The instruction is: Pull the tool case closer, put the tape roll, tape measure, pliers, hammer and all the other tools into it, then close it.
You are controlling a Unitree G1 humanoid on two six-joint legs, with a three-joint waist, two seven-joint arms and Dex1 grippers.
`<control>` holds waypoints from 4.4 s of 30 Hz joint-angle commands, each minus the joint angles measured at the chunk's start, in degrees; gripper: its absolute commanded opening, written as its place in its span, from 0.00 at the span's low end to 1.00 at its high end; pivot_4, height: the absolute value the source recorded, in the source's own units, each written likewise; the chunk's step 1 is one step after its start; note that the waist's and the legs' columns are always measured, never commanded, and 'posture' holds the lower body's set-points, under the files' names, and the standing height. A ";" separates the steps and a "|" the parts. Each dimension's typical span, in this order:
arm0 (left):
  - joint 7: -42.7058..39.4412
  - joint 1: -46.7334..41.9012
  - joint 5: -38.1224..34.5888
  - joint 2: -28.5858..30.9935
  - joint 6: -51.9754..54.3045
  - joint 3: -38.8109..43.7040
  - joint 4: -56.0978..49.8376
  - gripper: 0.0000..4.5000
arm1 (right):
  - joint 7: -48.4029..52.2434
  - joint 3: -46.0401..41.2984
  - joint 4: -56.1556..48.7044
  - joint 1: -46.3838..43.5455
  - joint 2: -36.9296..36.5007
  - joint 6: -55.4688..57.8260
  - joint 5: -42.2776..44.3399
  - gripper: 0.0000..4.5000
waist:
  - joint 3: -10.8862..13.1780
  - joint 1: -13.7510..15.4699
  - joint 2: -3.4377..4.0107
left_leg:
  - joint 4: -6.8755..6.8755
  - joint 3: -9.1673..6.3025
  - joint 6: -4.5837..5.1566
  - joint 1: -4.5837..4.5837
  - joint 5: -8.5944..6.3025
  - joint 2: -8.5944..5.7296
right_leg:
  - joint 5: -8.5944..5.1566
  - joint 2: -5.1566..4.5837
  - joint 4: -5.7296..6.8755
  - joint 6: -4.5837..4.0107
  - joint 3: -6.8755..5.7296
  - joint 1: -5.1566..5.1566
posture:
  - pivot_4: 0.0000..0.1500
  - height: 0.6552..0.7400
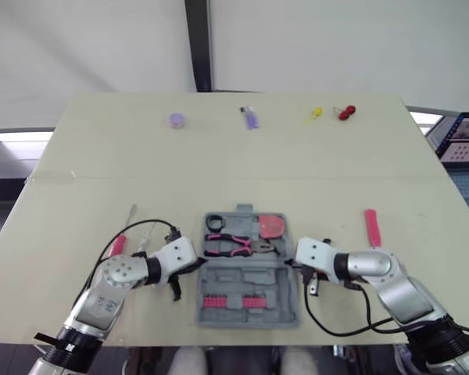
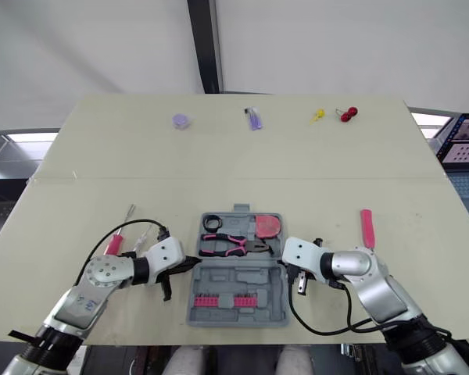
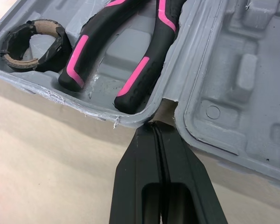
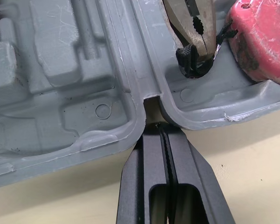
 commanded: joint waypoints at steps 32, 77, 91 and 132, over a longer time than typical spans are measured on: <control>0.75 -1.62 0.13 -0.42 -6.15 0.67 5.00 0.00 | 0.45 -0.22 0.37 0.17 0.24 -1.36 -0.03 0.01 | -0.01 -0.03 -0.01 | 0.00 0.00 0.00 0.02 0.00 0.00 | 0.00 0.00 0.03 0.00 0.00 0.00 | 1.00 1.00; 0.07 0.52 -0.40 0.43 -4.65 0.80 2.80 0.00 | 0.14 0.72 1.14 -0.54 1.37 -1.98 -0.39 0.01 | -0.03 -0.18 -0.02 | -0.02 0.00 0.00 0.04 0.00 0.00 | 0.00 0.00 0.06 0.00 0.00 0.00 | 1.00 1.00; 0.08 -0.76 -0.33 0.15 -5.30 0.19 4.02 0.00 | 0.08 0.86 1.01 -0.42 1.45 -1.72 -0.42 0.01 | -0.04 -0.19 -0.04 | 0.00 0.00 0.00 0.05 0.00 0.00 | 0.00 0.00 0.08 0.00 0.00 0.00 | 1.00 1.00; -0.69 1.14 -2.74 4.12 -8.44 3.88 8.04 0.00 | 0.16 -5.57 3.43 3.65 -4.50 -4.79 2.70 0.01 | -0.06 -0.04 -0.07 | 0.02 0.00 0.00 0.07 0.00 0.00 | 0.00 -0.01 0.11 0.00 0.00 0.02 | 1.00 1.00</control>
